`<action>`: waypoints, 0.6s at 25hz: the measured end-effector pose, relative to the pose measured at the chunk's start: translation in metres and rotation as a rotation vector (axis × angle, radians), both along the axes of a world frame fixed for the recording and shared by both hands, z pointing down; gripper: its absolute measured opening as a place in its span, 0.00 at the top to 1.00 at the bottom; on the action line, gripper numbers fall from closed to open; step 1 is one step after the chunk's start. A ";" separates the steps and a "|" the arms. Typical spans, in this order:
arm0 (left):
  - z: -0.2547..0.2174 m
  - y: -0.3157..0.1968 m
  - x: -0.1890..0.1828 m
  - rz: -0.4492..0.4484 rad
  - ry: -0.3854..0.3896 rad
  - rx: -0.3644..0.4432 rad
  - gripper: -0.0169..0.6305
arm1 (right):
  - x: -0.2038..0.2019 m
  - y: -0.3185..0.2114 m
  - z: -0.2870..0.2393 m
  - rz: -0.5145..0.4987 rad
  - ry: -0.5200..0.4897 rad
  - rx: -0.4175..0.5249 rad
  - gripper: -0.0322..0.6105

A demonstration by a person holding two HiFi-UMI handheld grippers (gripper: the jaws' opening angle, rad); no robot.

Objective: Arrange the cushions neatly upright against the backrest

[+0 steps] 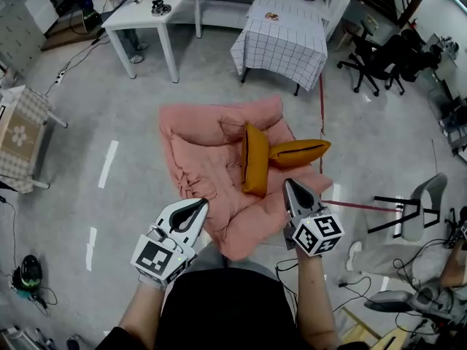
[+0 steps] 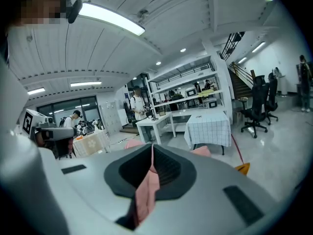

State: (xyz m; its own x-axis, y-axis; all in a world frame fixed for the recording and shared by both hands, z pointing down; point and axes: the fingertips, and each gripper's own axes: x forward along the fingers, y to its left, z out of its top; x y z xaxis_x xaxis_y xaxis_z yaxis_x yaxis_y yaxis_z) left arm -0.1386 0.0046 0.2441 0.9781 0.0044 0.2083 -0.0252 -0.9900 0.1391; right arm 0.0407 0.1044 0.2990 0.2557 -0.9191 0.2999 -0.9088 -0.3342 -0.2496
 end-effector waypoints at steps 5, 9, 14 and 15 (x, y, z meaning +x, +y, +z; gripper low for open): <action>0.014 -0.027 0.000 -0.004 -0.004 -0.023 0.95 | 0.009 -0.028 0.025 -0.009 -0.028 -0.074 0.94; 0.025 -0.039 -0.002 -0.044 -0.025 -0.064 0.95 | 0.028 -0.044 0.048 -0.005 -0.062 -0.125 0.91; 0.044 -0.042 0.004 -0.105 -0.064 -0.083 0.95 | 0.061 -0.061 0.087 -0.023 -0.131 -0.184 0.80; 0.049 -0.042 0.006 -0.126 -0.072 -0.088 0.95 | 0.068 -0.064 0.098 -0.032 -0.143 -0.199 0.78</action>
State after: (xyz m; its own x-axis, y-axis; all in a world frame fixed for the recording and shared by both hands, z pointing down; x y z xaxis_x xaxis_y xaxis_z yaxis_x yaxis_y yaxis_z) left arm -0.1324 -0.0377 0.2933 0.9546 -0.0957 0.2821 -0.1612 -0.9623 0.2190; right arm 0.1087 0.0408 0.3965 0.1691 -0.8455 0.5064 -0.8801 -0.3608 -0.3086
